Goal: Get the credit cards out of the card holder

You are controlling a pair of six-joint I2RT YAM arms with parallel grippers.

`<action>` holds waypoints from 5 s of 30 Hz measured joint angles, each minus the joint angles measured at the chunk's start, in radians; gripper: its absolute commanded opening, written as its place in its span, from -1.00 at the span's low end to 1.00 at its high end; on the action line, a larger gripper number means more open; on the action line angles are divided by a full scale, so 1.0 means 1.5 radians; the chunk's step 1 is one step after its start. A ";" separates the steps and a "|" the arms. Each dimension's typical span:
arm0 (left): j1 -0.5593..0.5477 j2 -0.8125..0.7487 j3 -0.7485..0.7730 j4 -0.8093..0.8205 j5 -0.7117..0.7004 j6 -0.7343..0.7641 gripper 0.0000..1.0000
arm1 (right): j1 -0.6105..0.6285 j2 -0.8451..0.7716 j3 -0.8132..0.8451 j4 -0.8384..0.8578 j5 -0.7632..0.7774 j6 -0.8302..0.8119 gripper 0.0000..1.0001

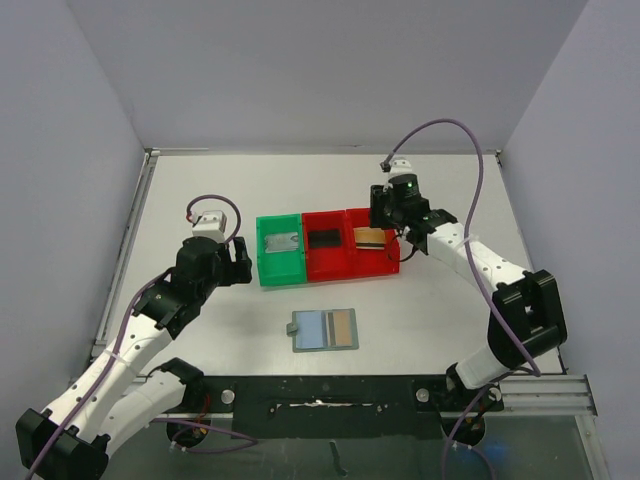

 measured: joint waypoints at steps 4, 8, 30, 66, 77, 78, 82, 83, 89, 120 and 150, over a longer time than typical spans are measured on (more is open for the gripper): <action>0.000 0.001 0.000 0.000 0.006 0.001 0.48 | 0.019 0.010 -0.001 -0.053 0.035 0.092 -0.49; 0.000 0.001 0.000 0.000 0.007 0.001 0.48 | 0.036 0.059 0.017 -0.091 0.057 0.141 -0.50; 0.001 0.010 0.000 0.000 0.007 0.002 0.48 | 0.063 0.161 0.025 -0.145 0.084 0.232 -0.52; 0.010 0.017 0.000 0.000 0.007 0.003 0.48 | 0.052 0.260 0.124 -0.137 0.127 0.213 -0.29; 0.017 0.011 0.000 0.001 0.005 0.004 0.52 | 0.059 0.094 0.084 -0.127 0.126 0.231 0.04; 0.019 0.007 0.000 0.001 0.004 0.004 0.54 | 0.060 0.067 0.072 -0.123 0.126 0.239 0.05; 0.026 -0.018 0.000 0.005 0.007 -0.017 0.54 | 0.065 -0.039 -0.007 -0.100 0.118 0.285 0.06; 0.026 -0.026 -0.001 0.011 0.014 -0.031 0.53 | 0.067 -0.059 -0.030 -0.095 0.115 0.297 0.07; 0.027 -0.024 -0.002 0.114 0.133 -0.152 0.47 | 0.135 -0.150 -0.191 -0.066 0.089 0.358 0.08; -0.384 0.298 -0.123 0.286 0.021 -0.395 0.16 | 0.196 -0.222 -0.428 0.127 -0.082 0.373 -0.37; -0.387 0.297 -0.169 0.282 -0.037 -0.373 -0.36 | 0.204 -0.123 -0.413 0.094 -0.212 0.331 -0.82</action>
